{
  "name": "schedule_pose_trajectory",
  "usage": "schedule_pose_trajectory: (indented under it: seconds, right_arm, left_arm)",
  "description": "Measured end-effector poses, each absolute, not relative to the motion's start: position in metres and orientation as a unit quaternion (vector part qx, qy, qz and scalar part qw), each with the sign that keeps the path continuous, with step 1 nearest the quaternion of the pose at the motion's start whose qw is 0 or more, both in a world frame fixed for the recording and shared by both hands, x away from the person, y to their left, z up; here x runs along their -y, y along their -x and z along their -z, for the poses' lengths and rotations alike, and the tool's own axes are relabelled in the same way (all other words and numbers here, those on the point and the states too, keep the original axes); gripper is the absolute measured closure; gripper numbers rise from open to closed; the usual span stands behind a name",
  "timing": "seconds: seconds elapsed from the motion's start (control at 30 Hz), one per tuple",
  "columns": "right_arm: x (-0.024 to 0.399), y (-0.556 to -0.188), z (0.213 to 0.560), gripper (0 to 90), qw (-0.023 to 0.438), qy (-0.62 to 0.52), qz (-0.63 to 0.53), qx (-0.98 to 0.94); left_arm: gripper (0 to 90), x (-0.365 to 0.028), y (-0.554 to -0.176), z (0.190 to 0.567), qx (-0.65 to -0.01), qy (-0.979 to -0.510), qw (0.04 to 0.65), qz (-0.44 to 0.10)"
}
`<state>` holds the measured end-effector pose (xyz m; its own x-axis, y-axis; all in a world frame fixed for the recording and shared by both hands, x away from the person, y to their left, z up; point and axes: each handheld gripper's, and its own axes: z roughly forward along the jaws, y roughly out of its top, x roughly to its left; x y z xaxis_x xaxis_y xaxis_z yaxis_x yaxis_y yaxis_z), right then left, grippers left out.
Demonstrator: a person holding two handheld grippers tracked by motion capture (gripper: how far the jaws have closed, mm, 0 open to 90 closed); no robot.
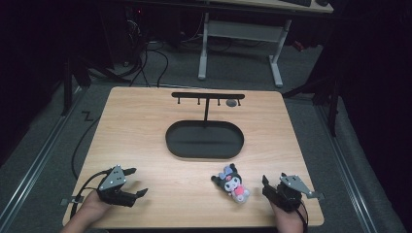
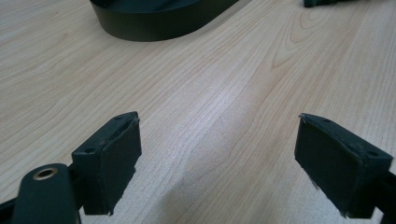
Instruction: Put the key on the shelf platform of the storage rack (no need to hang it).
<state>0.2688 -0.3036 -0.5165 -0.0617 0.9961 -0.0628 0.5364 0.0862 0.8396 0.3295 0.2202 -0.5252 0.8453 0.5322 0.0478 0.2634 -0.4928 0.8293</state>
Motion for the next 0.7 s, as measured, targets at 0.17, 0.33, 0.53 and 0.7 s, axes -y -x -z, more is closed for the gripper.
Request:
schedule_pose_trajectory:
  seconds: [0.17,0.33,0.53,0.7]
  right_arm:
    - [0.301,-0.268,0.517,30.2,0.349,-0.579,-0.327,-0.661]
    - [0.298,-0.268,0.518,30.3,0.351,-0.572,-0.326,-0.666]
    - [0.294,-0.269,0.518,30.1,0.347,-0.565,-0.326,-0.674]
    - [0.292,-0.269,0.518,31.4,0.34,-0.557,-0.322,-0.686]
  left_arm:
    - [15.6,-0.22,-0.33,0.525,-0.236,-0.849,0.448,-0.15]
    - [15.5,-0.22,-0.33,0.525,-0.235,-0.85,0.447,-0.151]
    - [15.6,-0.22,-0.33,0.525,-0.234,-0.851,0.446,-0.151]
    - [15.6,-0.22,-0.33,0.525,-0.234,-0.851,0.446,-0.151]
